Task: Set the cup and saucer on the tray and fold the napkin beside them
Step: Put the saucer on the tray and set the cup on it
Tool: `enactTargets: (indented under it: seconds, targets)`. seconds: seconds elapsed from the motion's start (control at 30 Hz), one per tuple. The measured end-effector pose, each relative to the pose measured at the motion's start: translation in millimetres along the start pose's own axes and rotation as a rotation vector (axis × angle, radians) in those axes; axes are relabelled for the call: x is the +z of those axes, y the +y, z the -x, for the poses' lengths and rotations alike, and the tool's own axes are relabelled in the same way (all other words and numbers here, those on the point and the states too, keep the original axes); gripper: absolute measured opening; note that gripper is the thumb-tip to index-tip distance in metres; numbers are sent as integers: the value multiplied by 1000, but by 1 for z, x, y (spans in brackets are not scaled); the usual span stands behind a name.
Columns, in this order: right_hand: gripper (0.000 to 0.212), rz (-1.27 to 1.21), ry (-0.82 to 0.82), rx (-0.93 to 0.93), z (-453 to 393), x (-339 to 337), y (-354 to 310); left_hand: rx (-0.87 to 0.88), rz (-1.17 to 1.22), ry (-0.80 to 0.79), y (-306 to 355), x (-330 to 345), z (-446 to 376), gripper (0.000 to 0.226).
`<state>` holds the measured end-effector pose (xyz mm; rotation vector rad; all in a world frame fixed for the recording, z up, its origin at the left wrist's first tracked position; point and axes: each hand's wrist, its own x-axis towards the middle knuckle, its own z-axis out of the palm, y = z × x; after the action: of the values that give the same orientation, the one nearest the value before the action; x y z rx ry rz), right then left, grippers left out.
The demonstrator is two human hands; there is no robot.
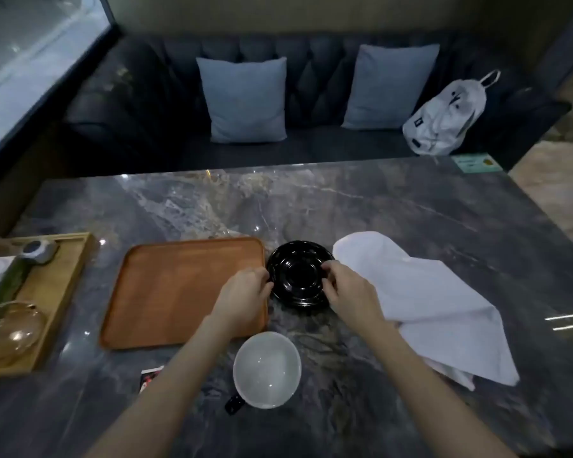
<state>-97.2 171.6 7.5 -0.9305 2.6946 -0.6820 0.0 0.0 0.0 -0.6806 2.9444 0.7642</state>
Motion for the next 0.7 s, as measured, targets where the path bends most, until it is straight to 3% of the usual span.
enactTargets:
  seconds: [0.13,0.37,0.7]
  targets:
    - [35,-187,37,145,-6,22,15,-257,188,-1,-4,20,-11,23]
    - [45,-432,15,471,-30,46,39,-519,688,-28,-7,41,-27,18]
    - [8,-712,-170,601,-39,46,44,-677,764,-51,0,41,-38,25]
